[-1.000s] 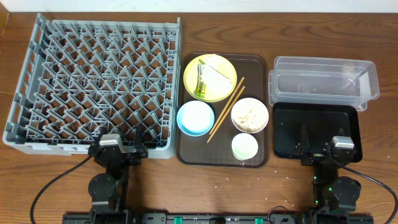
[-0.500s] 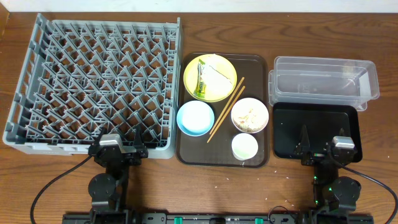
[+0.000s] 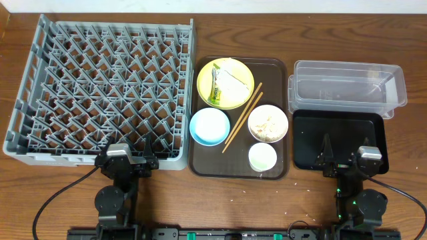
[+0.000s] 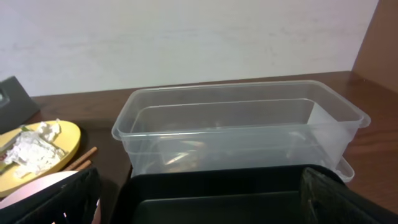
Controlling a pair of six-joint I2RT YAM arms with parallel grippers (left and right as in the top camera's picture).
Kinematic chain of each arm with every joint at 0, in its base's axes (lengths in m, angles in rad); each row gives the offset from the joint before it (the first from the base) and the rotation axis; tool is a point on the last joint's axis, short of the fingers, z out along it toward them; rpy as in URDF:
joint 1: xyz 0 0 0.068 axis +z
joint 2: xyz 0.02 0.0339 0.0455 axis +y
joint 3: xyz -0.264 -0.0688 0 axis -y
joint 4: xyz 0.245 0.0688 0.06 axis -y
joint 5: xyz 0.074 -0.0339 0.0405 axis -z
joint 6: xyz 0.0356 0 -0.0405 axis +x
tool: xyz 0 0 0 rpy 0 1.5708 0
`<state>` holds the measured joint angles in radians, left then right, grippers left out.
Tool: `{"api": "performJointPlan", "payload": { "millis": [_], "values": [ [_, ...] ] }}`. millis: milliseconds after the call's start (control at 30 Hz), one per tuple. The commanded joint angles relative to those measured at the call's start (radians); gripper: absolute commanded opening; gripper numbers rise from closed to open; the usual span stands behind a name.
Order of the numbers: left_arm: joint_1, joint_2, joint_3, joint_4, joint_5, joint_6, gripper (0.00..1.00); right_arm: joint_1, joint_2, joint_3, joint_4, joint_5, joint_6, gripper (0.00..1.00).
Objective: Sort waste into correct bins and load items into the dishwasher
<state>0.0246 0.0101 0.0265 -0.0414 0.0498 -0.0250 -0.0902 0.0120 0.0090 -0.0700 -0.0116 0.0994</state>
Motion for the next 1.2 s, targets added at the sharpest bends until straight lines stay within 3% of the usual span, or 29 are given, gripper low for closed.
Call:
{"api": "performJointPlan", "payload": {
  "millis": [0,300,667,867,1167],
  "values": [
    [0.002,-0.006,-0.023,-0.025,-0.009,0.006,0.94,-0.008,-0.005,-0.003,0.013,-0.028,0.027,0.99],
    [0.002,-0.006,-0.023,-0.025,-0.009,0.006,0.94,-0.008,-0.005,0.002,0.318,-0.168,0.058,0.99],
    [0.002,-0.006,-0.023,-0.024,-0.009,0.006,0.94,-0.008,0.097,0.154,0.324,-0.244,0.064,0.99],
    [0.002,-0.006,-0.023,-0.025,-0.008,0.006,0.94,-0.008,0.396,0.359,0.324,-0.374,0.064,0.99],
    [0.002,-0.006,-0.023,-0.024,-0.009,0.006,0.94,0.034,1.038,0.819,0.296,-0.591,0.064,0.99]
  ]
}}
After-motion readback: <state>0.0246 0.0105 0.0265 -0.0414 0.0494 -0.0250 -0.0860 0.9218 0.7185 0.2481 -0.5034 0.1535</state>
